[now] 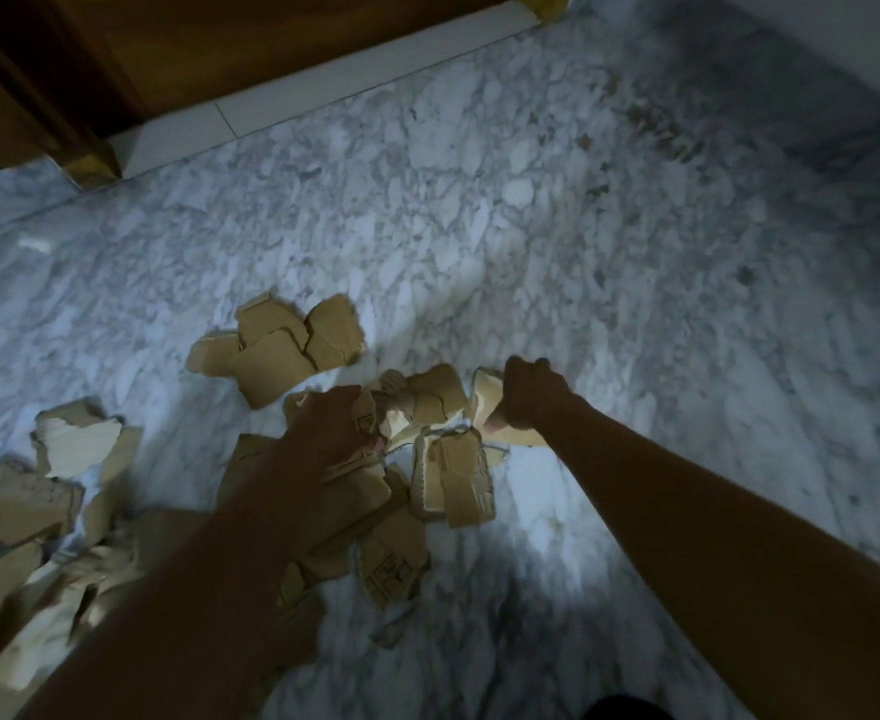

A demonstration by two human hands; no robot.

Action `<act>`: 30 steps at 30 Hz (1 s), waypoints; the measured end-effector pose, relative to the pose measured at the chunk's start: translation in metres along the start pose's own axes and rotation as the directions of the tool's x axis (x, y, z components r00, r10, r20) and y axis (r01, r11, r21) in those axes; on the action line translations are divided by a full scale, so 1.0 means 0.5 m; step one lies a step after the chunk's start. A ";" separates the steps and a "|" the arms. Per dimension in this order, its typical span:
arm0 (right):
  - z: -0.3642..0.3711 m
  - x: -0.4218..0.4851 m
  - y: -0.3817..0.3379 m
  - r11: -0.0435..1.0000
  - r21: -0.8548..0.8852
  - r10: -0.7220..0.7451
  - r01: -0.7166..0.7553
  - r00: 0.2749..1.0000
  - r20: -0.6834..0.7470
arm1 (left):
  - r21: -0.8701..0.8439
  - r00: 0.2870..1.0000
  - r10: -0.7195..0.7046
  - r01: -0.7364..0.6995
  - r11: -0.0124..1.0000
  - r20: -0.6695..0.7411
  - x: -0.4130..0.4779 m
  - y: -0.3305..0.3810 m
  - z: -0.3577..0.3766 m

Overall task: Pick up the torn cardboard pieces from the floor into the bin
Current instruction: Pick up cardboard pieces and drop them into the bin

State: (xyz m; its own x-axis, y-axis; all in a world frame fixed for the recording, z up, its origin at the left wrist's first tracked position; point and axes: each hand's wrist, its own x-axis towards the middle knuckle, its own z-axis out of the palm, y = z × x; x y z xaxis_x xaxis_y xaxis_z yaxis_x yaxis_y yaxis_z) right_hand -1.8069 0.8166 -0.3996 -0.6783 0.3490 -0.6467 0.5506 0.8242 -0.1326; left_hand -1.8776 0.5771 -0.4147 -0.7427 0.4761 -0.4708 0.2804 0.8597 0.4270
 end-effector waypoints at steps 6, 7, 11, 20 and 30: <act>0.000 0.013 0.008 0.994 0.110 0.011 -0.021 0.996 0.091 | -0.036 0.998 -0.068 0.068 0.997 -0.004 -0.003 -0.007 0.012; 0.004 0.011 0.009 0.995 0.098 0.005 -0.014 0.996 0.093 | 0.009 0.997 -0.078 0.079 0.997 -0.010 -0.001 -0.014 0.015; -0.002 0.005 0.004 0.996 0.053 -0.081 0.076 0.993 0.083 | 0.101 1.000 0.018 -0.016 0.995 -0.019 -0.012 -0.004 0.015; -0.150 0.032 -0.177 0.928 0.091 -0.347 0.361 0.928 -0.134 | -0.004 0.983 -0.165 0.165 0.986 -0.082 0.006 -0.156 -0.216; -0.092 0.123 -0.353 0.872 -0.138 -0.472 0.469 0.881 0.010 | 0.235 0.938 0.038 0.047 0.971 -0.344 0.026 -0.223 -0.105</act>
State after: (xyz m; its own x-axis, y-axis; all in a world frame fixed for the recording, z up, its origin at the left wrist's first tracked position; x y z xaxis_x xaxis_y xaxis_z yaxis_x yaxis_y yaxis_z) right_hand -1.9679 0.7131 -0.3814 -0.8531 -0.0858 -0.5146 0.0950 0.9443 -0.3150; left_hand -1.9503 0.4775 -0.4281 -0.8955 0.4155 -0.1596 0.3801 0.9004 0.2115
